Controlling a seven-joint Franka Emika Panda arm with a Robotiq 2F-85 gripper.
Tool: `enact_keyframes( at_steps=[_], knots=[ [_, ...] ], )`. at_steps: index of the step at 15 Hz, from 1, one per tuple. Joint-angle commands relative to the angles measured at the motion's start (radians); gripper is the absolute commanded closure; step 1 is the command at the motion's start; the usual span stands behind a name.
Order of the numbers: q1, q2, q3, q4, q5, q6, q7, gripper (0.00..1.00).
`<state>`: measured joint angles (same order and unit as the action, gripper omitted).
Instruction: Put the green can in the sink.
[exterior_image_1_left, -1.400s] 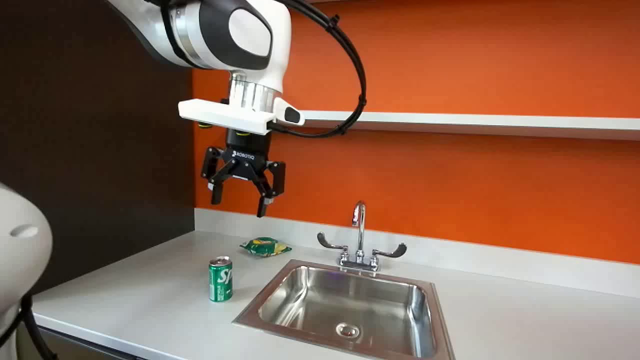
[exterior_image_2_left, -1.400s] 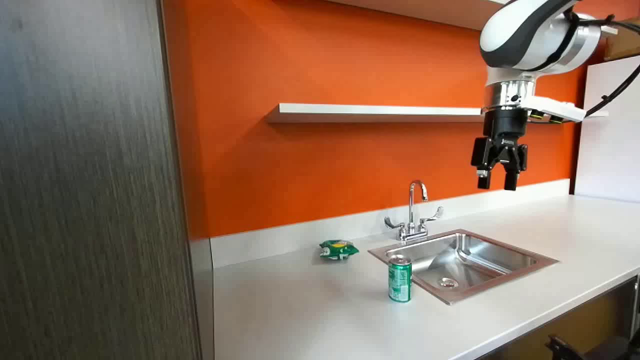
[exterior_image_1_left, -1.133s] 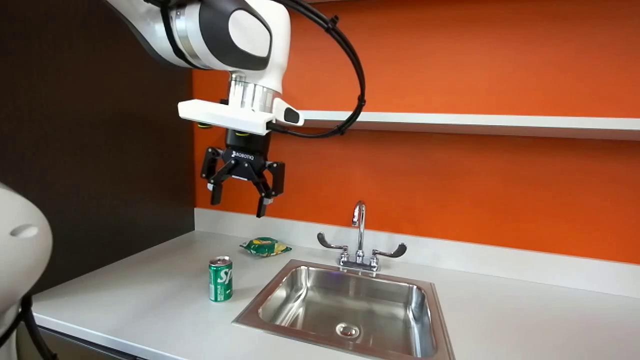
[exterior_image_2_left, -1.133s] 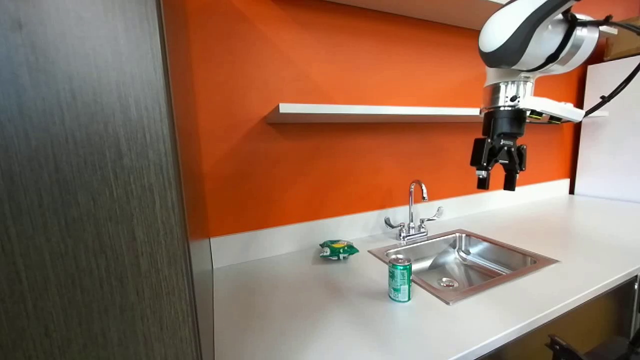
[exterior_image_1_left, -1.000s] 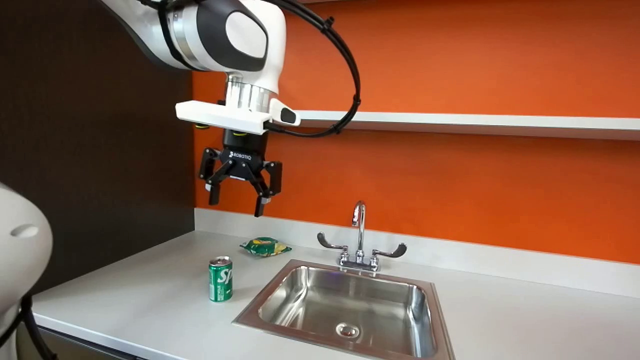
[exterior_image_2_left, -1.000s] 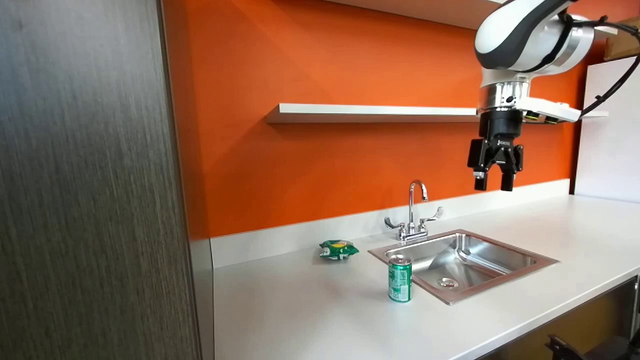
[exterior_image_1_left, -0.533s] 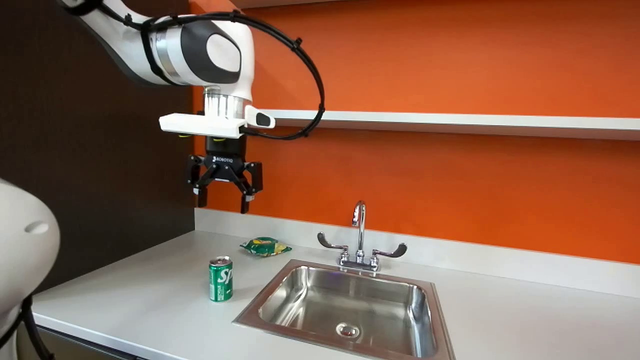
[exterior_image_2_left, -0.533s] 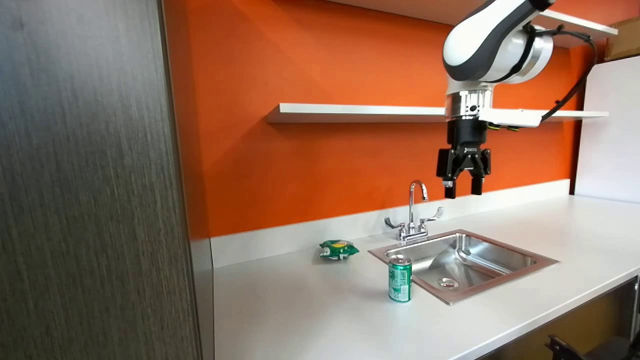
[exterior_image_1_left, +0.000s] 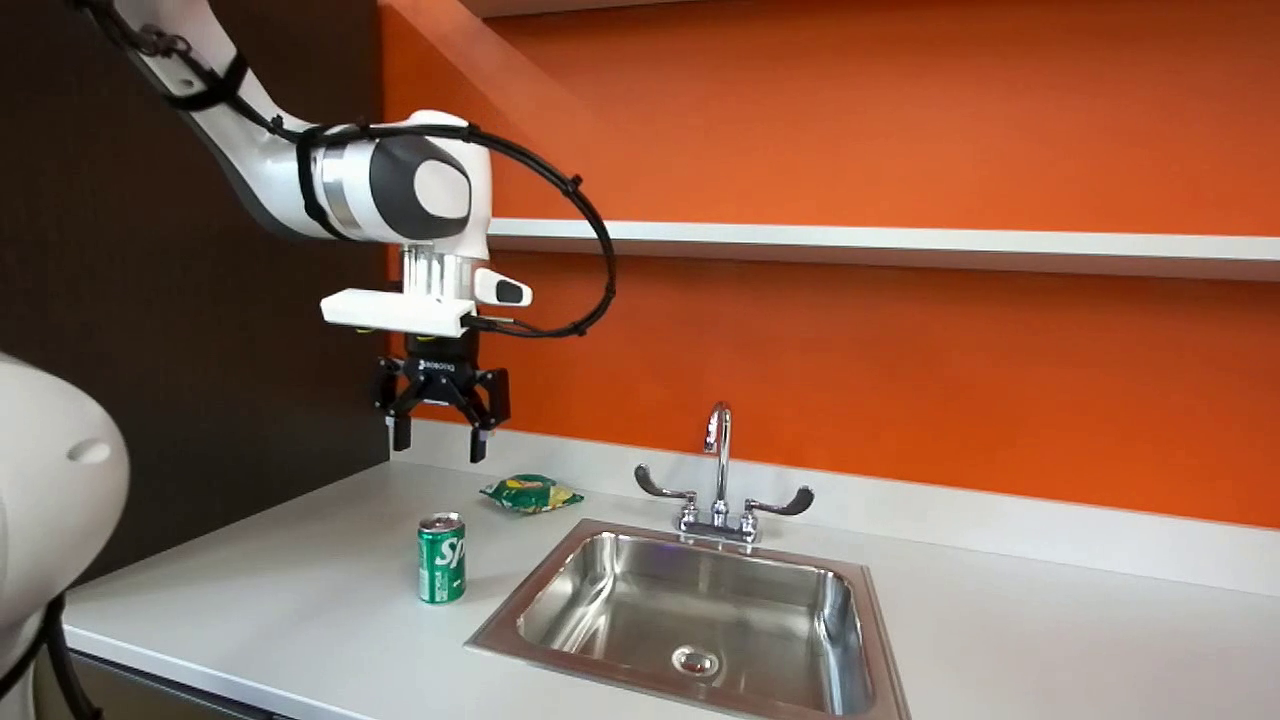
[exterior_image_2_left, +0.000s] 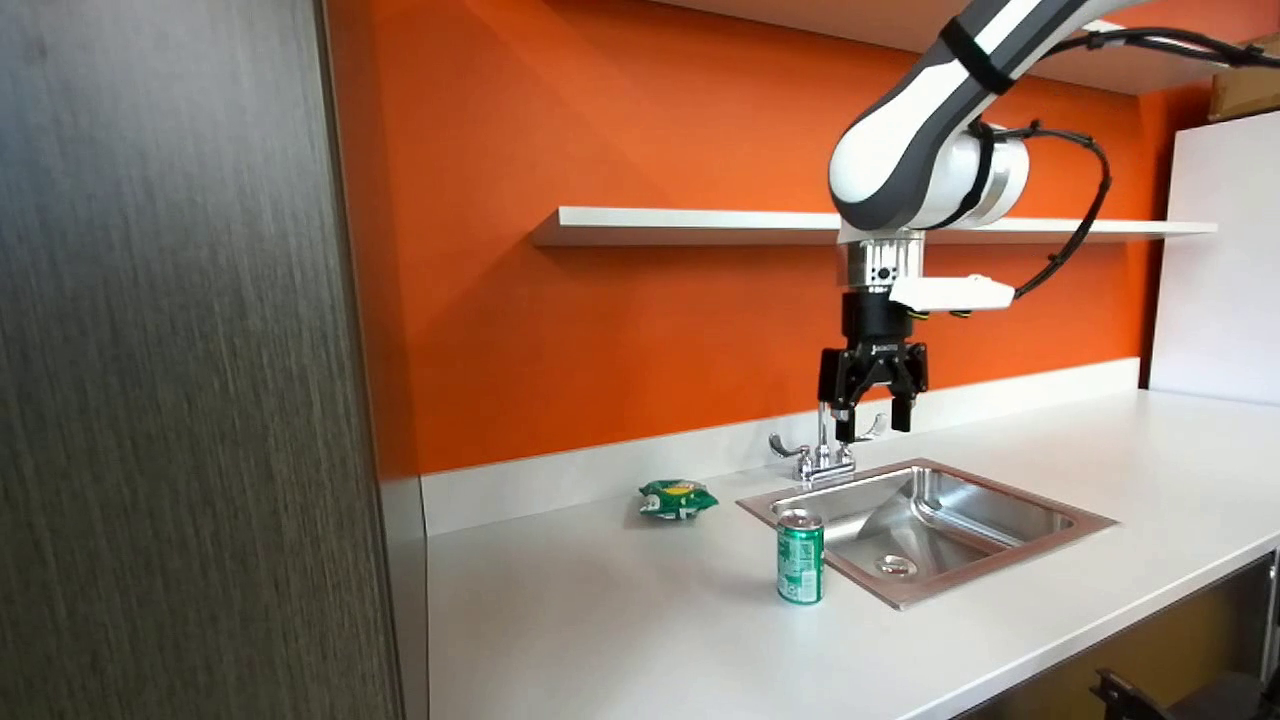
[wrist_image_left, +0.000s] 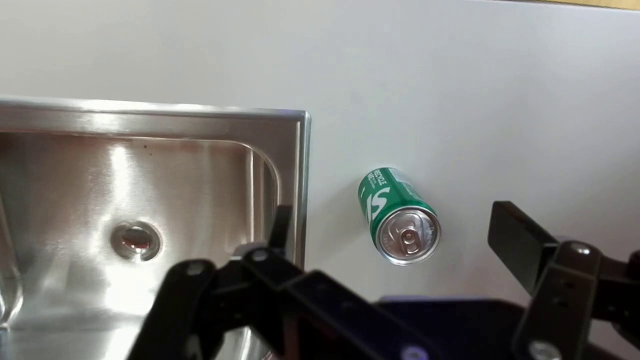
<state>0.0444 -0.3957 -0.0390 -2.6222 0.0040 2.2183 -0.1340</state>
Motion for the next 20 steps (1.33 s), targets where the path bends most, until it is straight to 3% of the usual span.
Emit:
enact_keyframes(
  at_steps=[1, 20],
  knots=[
    [0.002, 0.104, 0.02, 0.032, 0.02, 0.066, 0.033, 0.0],
    [0.032, 0.401, 0.077, 0.14, 0.063, 0.189, 0.011, 0.0]
  ],
)
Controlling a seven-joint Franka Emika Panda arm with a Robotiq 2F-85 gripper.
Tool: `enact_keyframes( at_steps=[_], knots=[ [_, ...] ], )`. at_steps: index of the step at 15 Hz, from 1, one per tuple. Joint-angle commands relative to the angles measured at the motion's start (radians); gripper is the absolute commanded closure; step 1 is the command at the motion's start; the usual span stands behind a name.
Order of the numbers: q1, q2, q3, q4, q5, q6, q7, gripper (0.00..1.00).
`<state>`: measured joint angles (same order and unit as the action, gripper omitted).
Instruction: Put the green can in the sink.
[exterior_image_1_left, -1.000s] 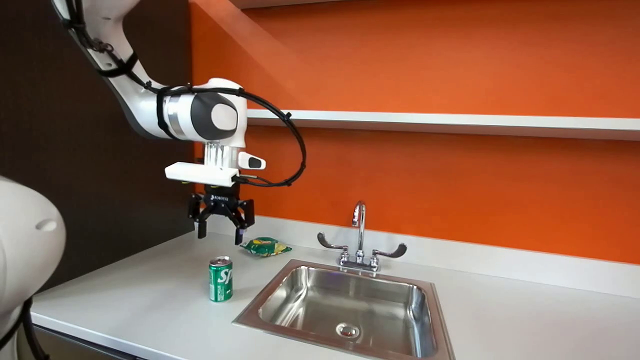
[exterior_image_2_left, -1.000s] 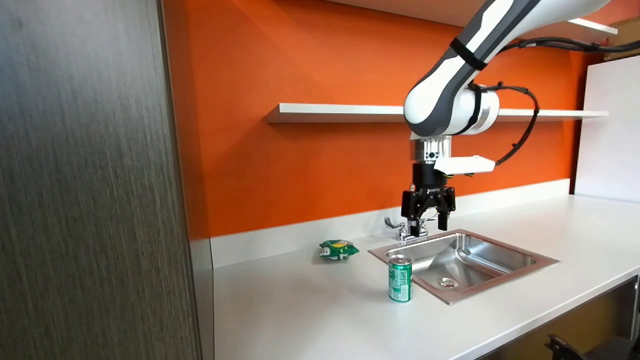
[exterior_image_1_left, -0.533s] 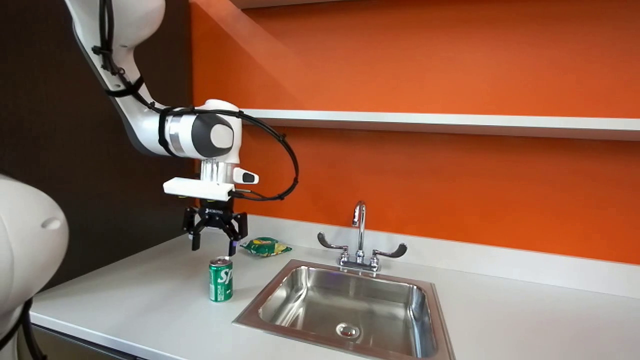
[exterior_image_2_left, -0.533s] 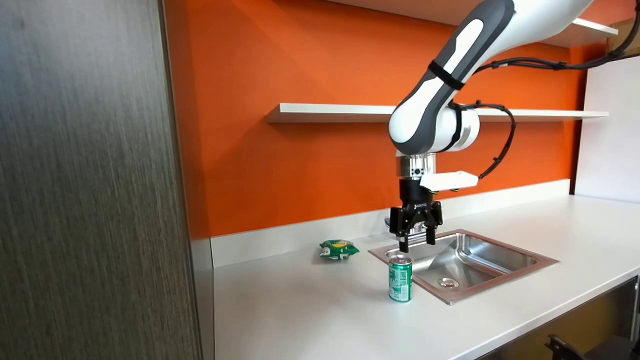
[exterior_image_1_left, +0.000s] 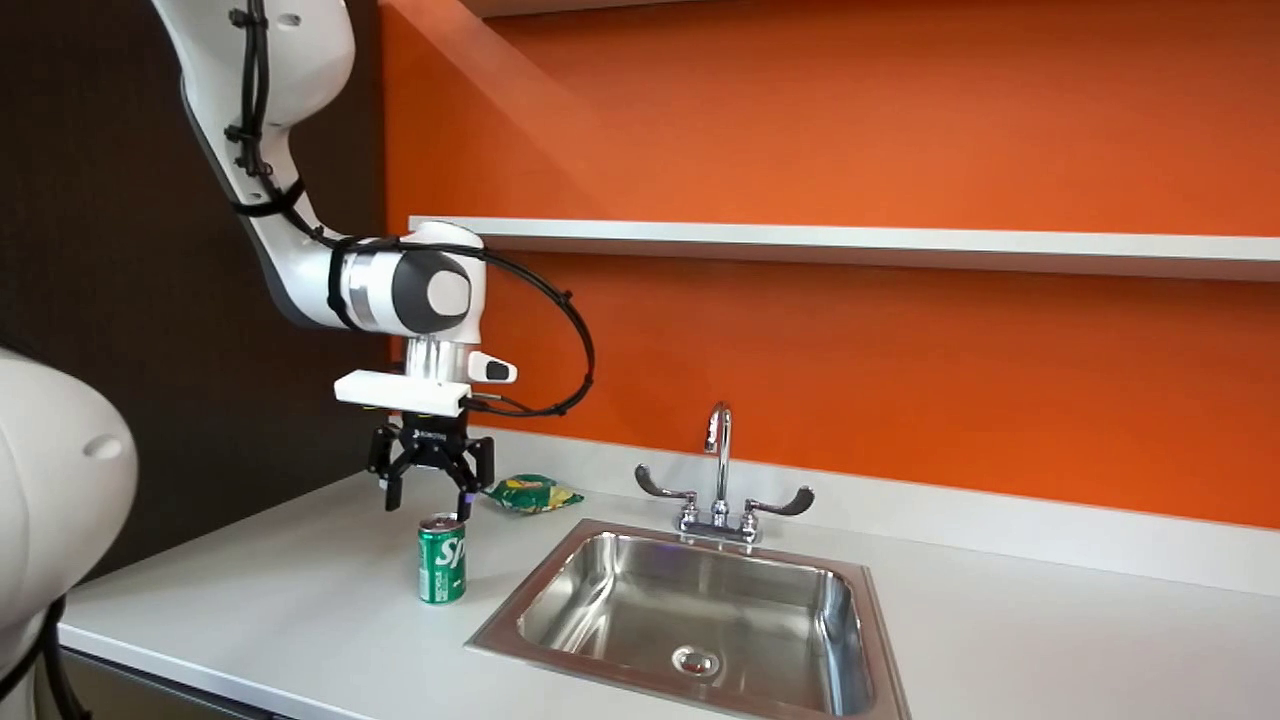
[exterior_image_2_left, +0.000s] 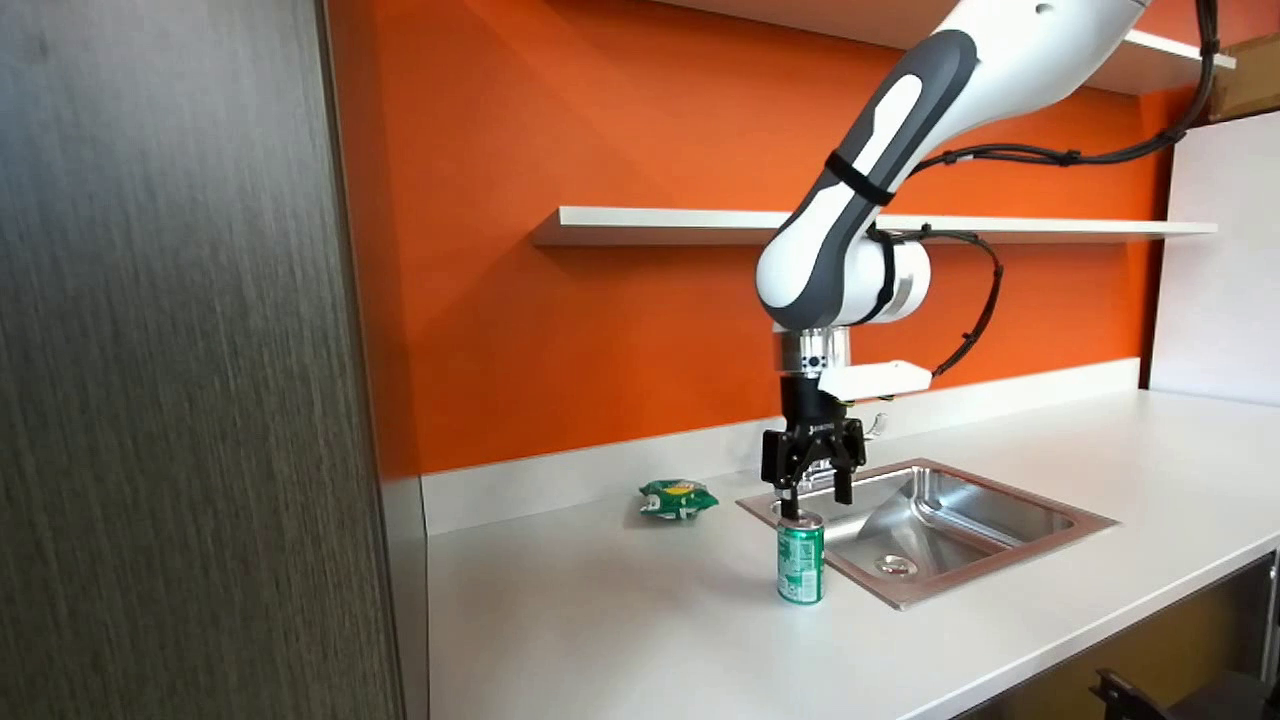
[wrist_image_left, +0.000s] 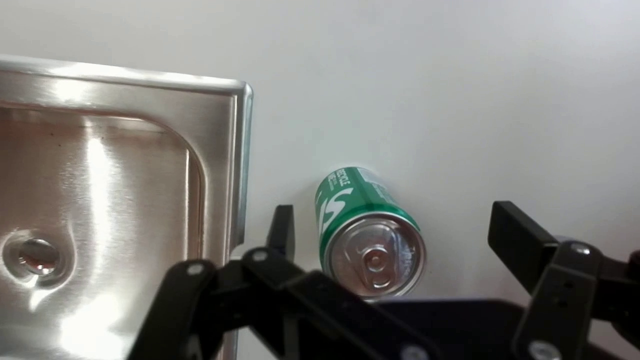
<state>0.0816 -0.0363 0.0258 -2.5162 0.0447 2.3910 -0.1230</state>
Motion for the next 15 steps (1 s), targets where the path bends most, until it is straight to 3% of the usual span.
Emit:
enact_keyframes(
  at_steps=[1, 15],
  knots=[
    [-0.007, 0.053, 0.012, 0.04, 0.022, 0.022, 0.0, 0.0],
    [-0.017, 0.169, 0.016, 0.091, 0.029, 0.089, 0.004, 0.0]
  ],
)
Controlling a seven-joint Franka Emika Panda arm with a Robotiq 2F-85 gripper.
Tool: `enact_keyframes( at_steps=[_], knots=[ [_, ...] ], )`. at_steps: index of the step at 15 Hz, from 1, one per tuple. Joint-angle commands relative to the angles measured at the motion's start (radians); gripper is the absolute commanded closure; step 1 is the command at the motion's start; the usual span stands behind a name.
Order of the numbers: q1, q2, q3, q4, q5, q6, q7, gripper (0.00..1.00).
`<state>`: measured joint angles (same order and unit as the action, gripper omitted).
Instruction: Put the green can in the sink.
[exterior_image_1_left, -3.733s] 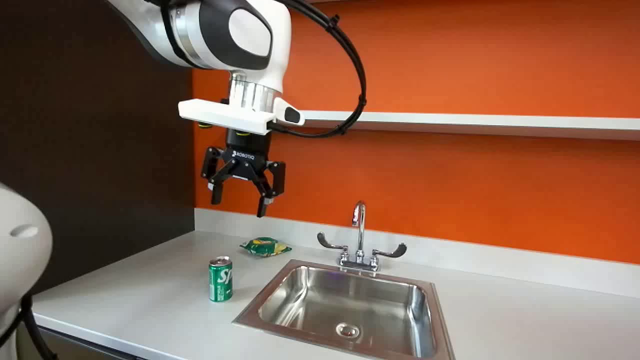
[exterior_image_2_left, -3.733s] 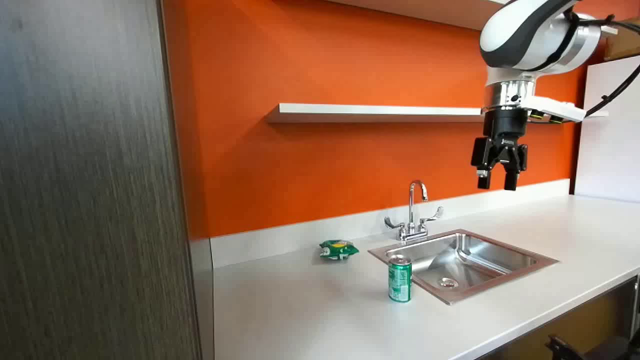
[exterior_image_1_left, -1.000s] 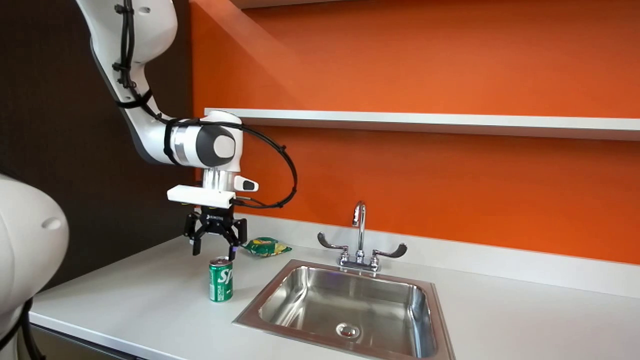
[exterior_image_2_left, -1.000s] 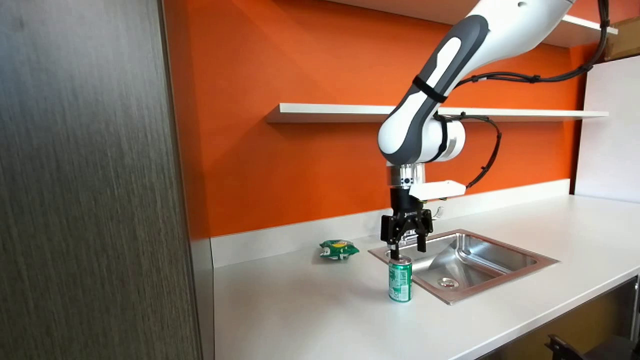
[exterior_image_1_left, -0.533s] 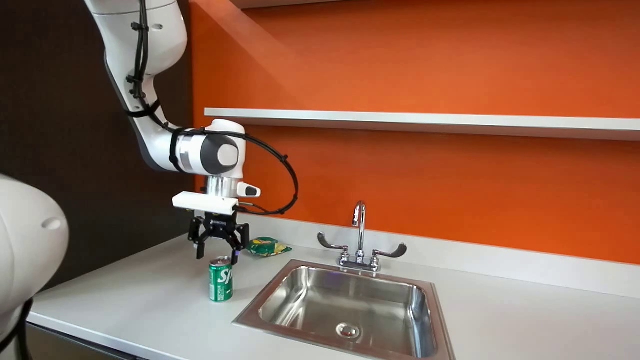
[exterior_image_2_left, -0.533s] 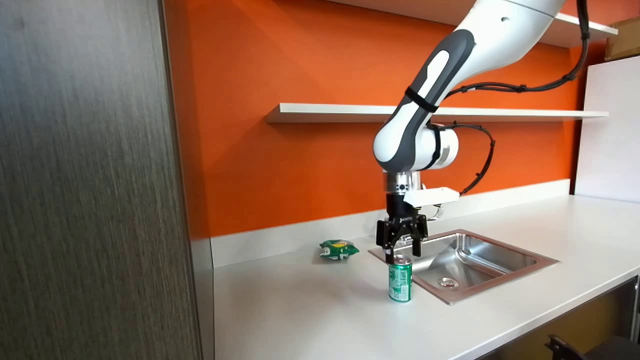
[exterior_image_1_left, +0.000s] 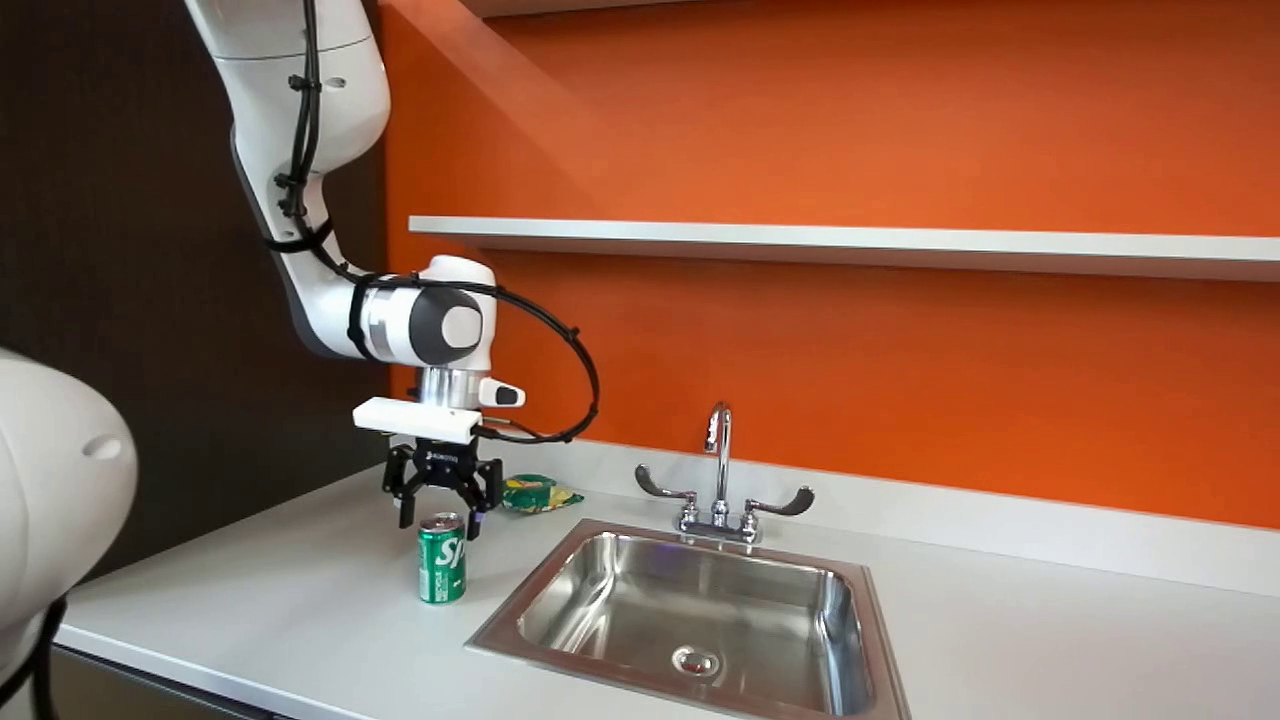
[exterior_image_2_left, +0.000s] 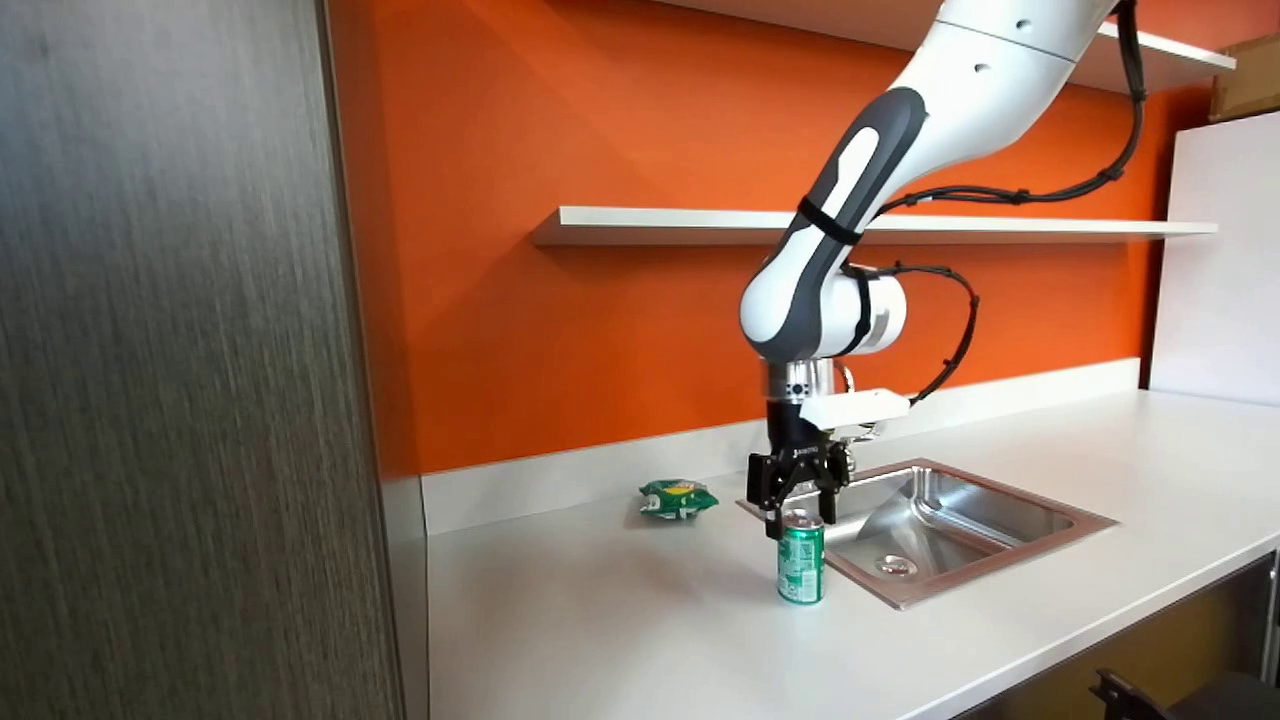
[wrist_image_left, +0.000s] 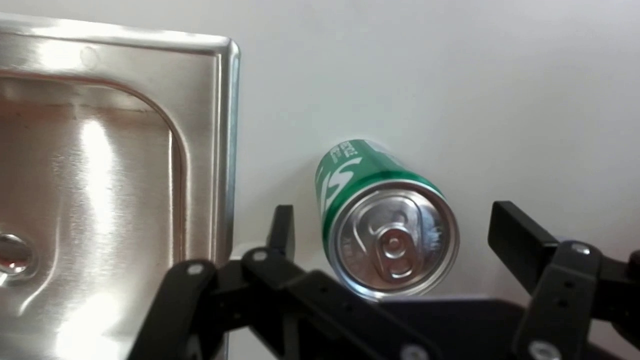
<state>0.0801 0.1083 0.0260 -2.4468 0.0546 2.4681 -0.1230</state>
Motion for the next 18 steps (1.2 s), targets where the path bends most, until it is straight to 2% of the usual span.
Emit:
enact_keyframes(
  at_steps=[1, 12, 13, 14, 16, 18],
  knots=[
    [-0.016, 0.031, 0.015, 0.024, 0.018, 0.014, 0.006, 0.0],
    [-0.023, 0.062, 0.016, 0.038, 0.023, 0.016, 0.007, 0.0],
    [-0.024, 0.064, 0.017, 0.039, 0.026, 0.016, 0.003, 0.05],
    [-0.025, 0.065, 0.017, 0.04, 0.029, 0.015, 0.0, 0.28],
    [-0.025, 0.065, 0.017, 0.04, 0.031, 0.015, 0.0, 0.33],
    [-0.026, 0.063, 0.016, 0.042, 0.035, 0.011, 0.0, 0.49]
  ],
)
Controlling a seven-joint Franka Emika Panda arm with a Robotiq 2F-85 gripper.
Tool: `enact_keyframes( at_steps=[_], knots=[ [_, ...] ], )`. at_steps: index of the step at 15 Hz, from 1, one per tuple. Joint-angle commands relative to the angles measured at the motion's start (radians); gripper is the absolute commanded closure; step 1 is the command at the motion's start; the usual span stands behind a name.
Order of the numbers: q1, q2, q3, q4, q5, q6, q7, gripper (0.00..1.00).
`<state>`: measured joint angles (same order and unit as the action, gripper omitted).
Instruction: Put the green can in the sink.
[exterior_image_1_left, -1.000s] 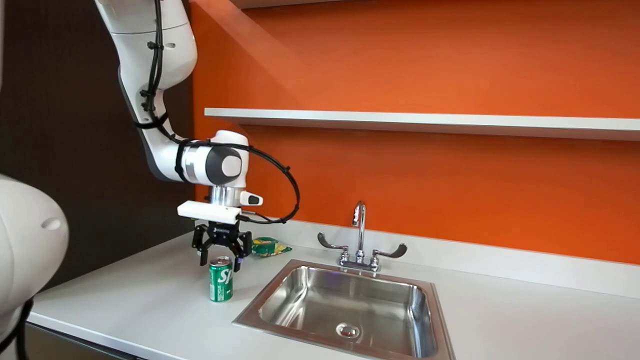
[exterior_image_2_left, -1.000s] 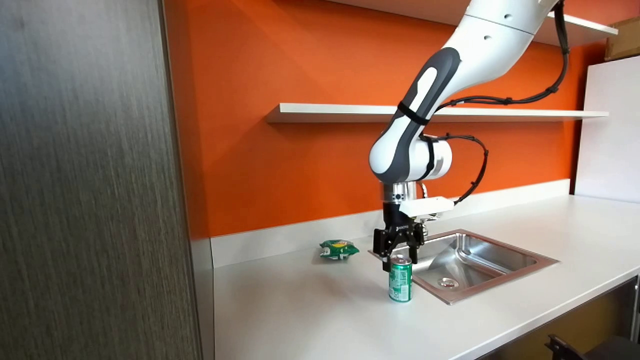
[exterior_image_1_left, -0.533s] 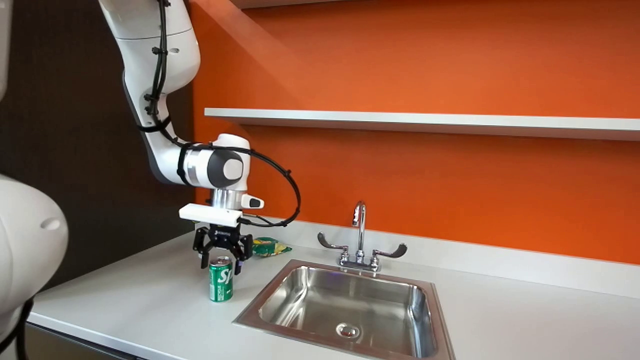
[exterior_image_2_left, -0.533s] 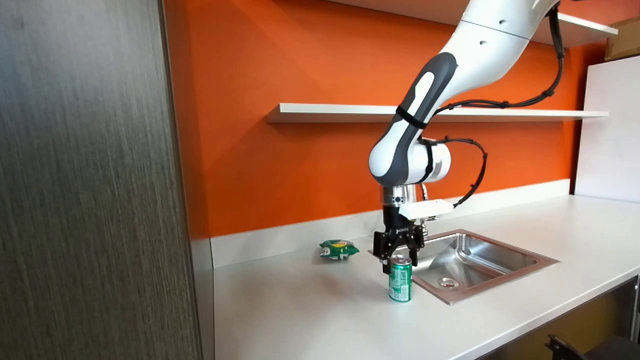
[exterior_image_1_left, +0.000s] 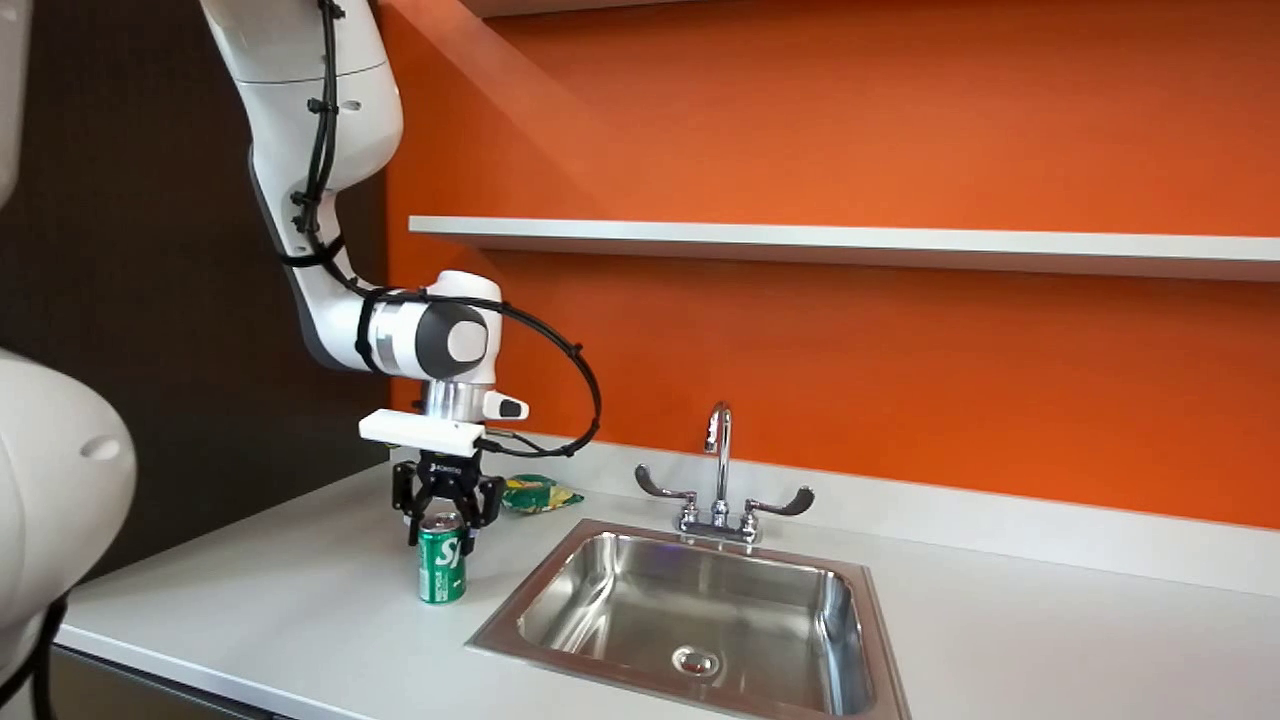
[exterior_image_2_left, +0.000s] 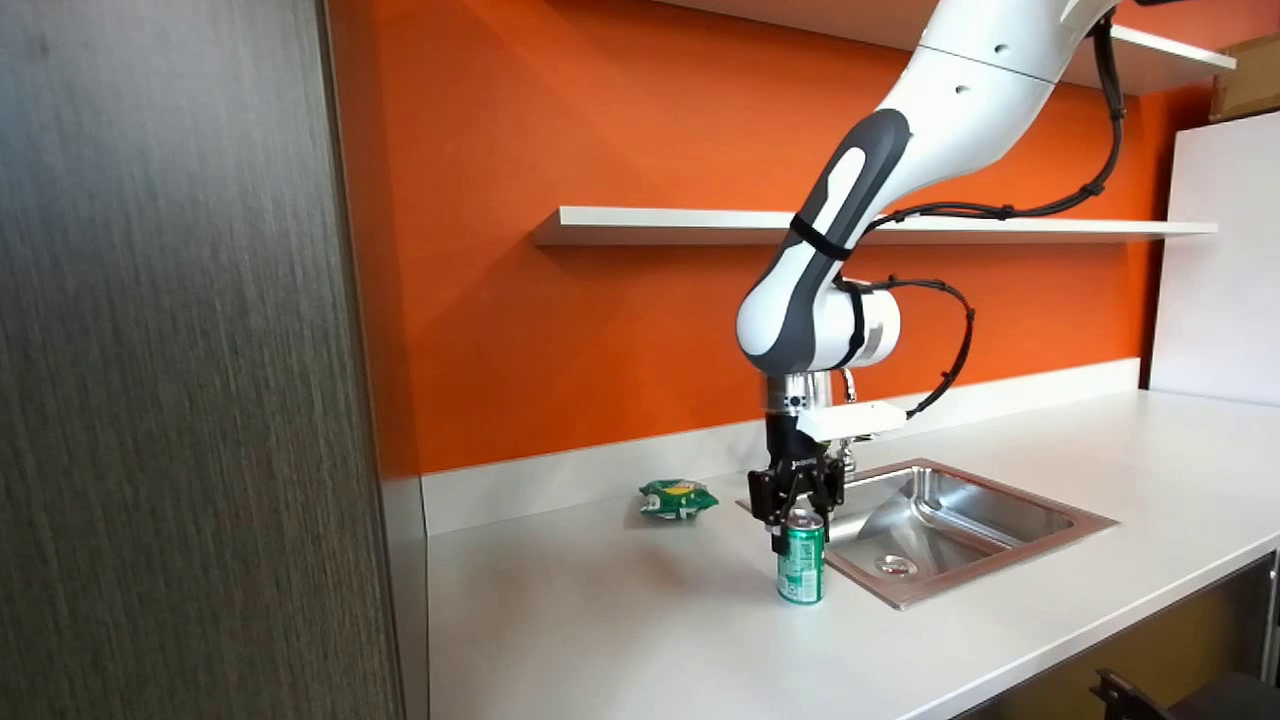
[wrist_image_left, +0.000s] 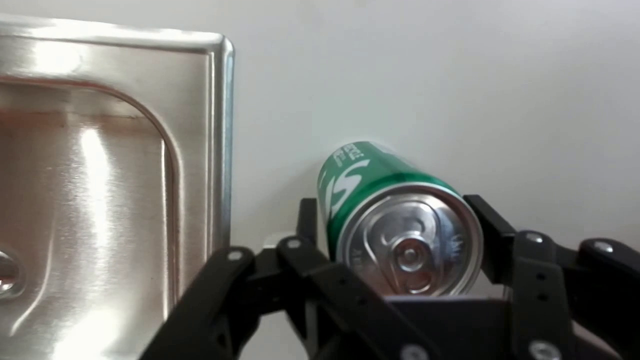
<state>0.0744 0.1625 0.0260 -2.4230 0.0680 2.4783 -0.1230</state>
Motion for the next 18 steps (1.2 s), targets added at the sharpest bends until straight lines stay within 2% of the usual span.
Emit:
enact_keyframes(
  at_steps=[1, 2, 12, 18],
  knots=[
    [-0.022, 0.003, 0.015, 0.017, 0.024, 0.0, 0.0, 0.56],
    [-0.024, -0.003, 0.013, 0.018, 0.023, -0.003, 0.0, 0.61],
    [-0.067, -0.102, -0.023, 0.021, 0.016, -0.04, 0.005, 0.61],
    [-0.117, -0.084, -0.079, 0.072, 0.015, -0.04, 0.01, 0.61]
  ],
)
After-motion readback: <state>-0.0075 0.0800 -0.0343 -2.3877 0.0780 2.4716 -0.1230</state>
